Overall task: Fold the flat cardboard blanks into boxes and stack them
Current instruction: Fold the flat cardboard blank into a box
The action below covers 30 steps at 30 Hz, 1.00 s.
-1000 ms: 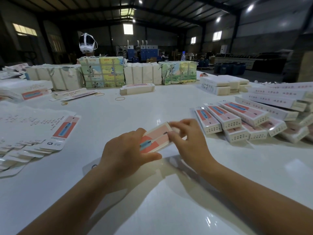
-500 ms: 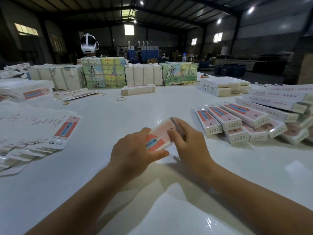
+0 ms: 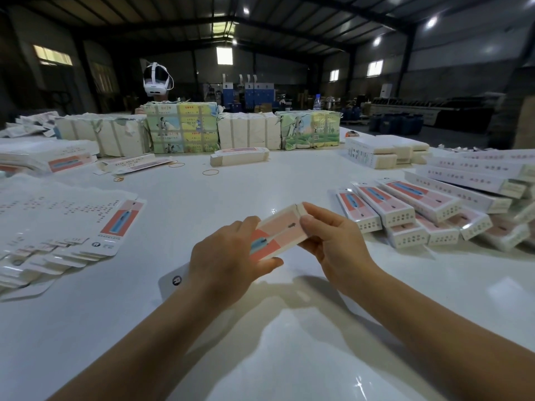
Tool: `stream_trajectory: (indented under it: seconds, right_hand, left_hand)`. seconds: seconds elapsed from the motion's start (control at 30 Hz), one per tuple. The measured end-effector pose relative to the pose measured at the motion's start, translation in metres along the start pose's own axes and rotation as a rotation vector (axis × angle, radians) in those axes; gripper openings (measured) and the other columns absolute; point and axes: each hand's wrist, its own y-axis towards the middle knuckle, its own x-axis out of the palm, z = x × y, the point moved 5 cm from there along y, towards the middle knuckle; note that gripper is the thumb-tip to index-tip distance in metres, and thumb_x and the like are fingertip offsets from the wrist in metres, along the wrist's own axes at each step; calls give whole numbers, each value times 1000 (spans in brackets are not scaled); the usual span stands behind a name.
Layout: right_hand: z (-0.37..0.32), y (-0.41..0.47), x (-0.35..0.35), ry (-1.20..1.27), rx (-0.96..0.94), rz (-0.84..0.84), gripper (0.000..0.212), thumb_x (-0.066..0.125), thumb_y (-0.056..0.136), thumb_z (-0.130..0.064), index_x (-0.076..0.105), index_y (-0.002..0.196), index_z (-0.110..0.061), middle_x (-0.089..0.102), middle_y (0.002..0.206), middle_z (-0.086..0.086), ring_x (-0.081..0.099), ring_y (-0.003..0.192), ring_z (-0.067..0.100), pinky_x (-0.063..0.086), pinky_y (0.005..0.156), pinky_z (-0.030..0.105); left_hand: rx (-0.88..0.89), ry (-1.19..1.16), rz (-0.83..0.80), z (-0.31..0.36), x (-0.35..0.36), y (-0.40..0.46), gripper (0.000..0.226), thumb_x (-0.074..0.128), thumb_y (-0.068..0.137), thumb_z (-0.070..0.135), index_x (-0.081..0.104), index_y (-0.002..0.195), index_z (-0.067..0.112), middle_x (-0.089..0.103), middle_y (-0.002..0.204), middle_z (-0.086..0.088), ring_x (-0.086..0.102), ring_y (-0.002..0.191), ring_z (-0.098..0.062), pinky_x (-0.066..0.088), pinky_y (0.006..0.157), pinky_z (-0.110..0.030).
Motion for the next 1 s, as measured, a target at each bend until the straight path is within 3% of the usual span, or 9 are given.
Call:
stream_trajectory:
  seconds: [0.2,0.37,0.43,0.53,0.6,0.7,0.9,1.0]
  right_hand:
    - [-4,-2,0,-76,-103,-32,21,55,94,-18,75,97,-23,75,90,5,70,94,21,57,82,30]
    - [-11,-7,4,-219,-197,-98,52,50,94,-5,76,70,-42,75,82,-7,70,84,9,55,72,18]
    - [-13,-8,3,-324,-269,-89,55,50,95,-5,74,71,-48,74,83,-11,70,85,9,56,74,22]
    - [-15,-9,2,-470,-347,-61,53,50,97,-13,69,74,-57,73,86,-17,68,87,13,56,80,27]
    - [-15,-9,0,-512,-368,-48,49,49,97,-12,70,80,-53,72,88,-20,66,87,11,52,78,22]
    - [-13,-11,3,-570,-376,-63,38,43,98,-6,72,102,-31,73,90,-12,65,86,10,52,76,20]
    - [-9,-20,15,-608,-440,-66,24,38,97,-5,60,101,-13,65,87,6,58,79,16,47,69,25]
    - [-7,-24,20,-689,-521,-34,17,41,95,-3,55,98,-13,62,83,3,58,75,17,46,61,23]
  left_hand:
    - [14,-1,35,4,-5,0,69,66,72,62,49,128,25,64,112,3,62,87,-19,53,70,-34]
    - [91,104,28,6,-7,-1,71,82,61,50,61,117,10,70,93,-8,65,71,-27,55,54,-38]
    - [122,142,35,7,-6,-1,72,86,56,47,64,111,6,70,86,-10,65,63,-27,54,47,-37]
    - [119,151,23,6,-4,-1,73,85,58,48,63,115,7,70,89,-10,65,66,-26,53,49,-36]
    - [102,134,18,4,-2,0,74,79,64,52,57,123,12,69,99,-7,64,75,-25,54,57,-35]
    - [61,74,11,1,-2,1,75,69,71,59,48,131,20,64,114,-1,62,88,-21,54,68,-34]
    - [39,159,48,11,-2,2,73,56,76,68,44,130,21,62,112,2,59,90,-18,47,69,-28]
    - [8,164,61,15,-1,2,71,54,76,69,45,128,21,62,109,2,60,90,-19,47,69,-27]
